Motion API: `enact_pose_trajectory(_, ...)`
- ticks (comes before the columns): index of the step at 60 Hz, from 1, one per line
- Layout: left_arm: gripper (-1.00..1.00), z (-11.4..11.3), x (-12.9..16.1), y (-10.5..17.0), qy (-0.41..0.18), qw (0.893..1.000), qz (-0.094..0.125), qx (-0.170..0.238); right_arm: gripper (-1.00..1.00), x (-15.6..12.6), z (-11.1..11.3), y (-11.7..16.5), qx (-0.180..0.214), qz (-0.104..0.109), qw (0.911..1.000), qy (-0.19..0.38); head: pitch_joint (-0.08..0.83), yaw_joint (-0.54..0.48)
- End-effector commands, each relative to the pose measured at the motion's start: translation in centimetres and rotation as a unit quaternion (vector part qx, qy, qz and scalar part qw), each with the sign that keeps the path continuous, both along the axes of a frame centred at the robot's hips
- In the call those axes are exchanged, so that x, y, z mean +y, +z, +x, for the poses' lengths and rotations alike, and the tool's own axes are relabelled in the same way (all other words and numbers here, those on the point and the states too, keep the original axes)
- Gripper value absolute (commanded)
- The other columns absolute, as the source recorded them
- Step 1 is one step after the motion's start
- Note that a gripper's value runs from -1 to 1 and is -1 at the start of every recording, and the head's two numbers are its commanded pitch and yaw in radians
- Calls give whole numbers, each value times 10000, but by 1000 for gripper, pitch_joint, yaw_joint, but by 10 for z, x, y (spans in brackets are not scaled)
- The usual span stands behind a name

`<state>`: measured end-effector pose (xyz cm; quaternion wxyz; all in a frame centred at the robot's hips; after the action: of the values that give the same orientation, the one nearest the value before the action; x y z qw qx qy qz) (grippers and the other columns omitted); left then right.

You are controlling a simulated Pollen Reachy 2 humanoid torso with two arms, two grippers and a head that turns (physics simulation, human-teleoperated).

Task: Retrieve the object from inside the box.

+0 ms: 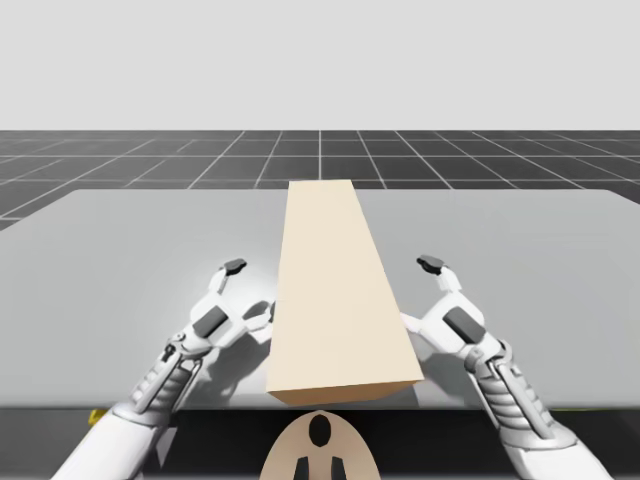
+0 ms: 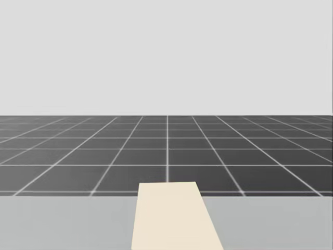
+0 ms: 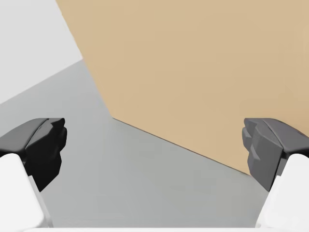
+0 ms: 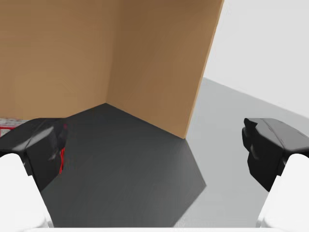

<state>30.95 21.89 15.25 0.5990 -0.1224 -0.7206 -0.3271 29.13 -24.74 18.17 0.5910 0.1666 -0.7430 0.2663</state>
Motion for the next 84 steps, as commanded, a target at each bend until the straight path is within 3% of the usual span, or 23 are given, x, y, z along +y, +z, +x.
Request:
enact_pose_trajectory(1,-1000,-13,-11,0,-652,9977,123,-108,-1000,15,-14,0,-210,-3,9963,837,19,1)
enact_pose_trajectory(10,-1000,-17,-17,-3,-855,9960,210,-117,-1000,31,-18,-4,-145,258,9892,1435,21,-4)
enact_pose_trajectory(23,-1000,-16,-19,-6,-837,9960,280,-95,-1000,49,6,-32,-43,100,9858,1675,35,-3)
enact_pose_trajectory(26,-1000,-16,-19,-6,-839,9959,309,-103,-1000,51,13,-39,84,166,9855,1688,40,-3)
enact_pose_trajectory(28,-1000,-16,-19,-6,-833,9960,315,-103,-1000,51,20,-44,-49,109,9855,1694,44,-6)
enact_pose_trajectory(34,-1000,-16,-19,-6,-829,9960,326,-108,-1000,56,38,-58,-67,374,9851,1677,51,-16)
enact_pose_trajectory(41,-1000,-16,-19,-6,-827,9960,329,-113,-1000,68,49,-73,262,461,9793,1952,60,-21)
enact_pose_trajectory(47,-1000,-16,-18,-6,-832,9959,320,-132,-1000,84,58,-86,230,370,9778,2051,67,-25)
enact_pose_trajectory(54,-1000,-16,-17,-5,-838,9959,307,-164,-1000,102,69,-94,198,507,9732,2235,76,-23)
enact_pose_trajectory(55,-1000,-16,-16,-4,-836,9959,304,-168,-1000,105,71,-96,345,631,9707,2291,79,-22)
enact_pose_trajectory(61,-1000,-17,-16,-4,-835,9959,307,-186,-1000,113,79,-102,398,692,9695,2318,88,-23)
enact_pose_trajectory(72,-1000,-16,-14,-4,-824,9959,316,-220,-1000,132,92,-113,666,689,9638,2487,108,-24)
enact_pose_trajectory(84,-1000,-15,-12,-3,-809,9958,321,-289,-1000,151,96,-124,1075,433,9557,2704,117,-28)
